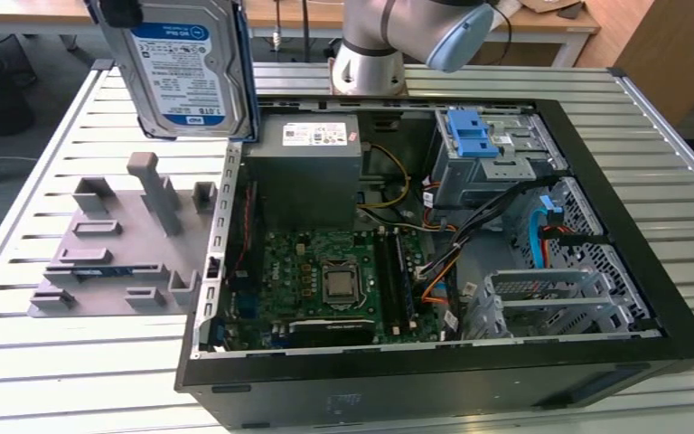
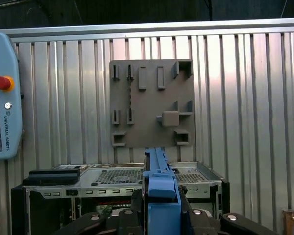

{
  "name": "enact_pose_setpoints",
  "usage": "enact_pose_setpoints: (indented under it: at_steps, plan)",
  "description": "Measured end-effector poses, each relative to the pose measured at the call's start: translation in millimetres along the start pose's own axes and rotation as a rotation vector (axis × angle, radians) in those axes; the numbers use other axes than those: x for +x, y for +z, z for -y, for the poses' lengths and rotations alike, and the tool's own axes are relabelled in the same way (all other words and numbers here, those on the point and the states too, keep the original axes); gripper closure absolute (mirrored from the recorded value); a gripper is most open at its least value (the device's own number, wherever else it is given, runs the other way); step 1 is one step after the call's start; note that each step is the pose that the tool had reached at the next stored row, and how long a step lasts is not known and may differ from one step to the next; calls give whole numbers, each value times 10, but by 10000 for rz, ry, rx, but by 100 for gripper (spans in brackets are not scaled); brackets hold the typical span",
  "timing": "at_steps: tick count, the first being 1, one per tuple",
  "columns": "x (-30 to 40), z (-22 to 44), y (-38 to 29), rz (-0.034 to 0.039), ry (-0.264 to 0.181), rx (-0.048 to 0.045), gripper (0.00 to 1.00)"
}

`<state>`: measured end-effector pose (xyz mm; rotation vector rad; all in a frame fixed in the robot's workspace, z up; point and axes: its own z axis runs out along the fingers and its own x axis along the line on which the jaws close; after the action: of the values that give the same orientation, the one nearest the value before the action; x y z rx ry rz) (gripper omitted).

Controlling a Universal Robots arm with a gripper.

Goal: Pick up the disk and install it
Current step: 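Pick up the disk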

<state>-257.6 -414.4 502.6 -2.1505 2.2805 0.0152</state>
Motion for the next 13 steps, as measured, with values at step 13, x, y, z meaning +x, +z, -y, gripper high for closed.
enact_pose_setpoints:
  at_steps: [13]
  plan:
    - [7, 43, 0, -1, 1, 0, 64]
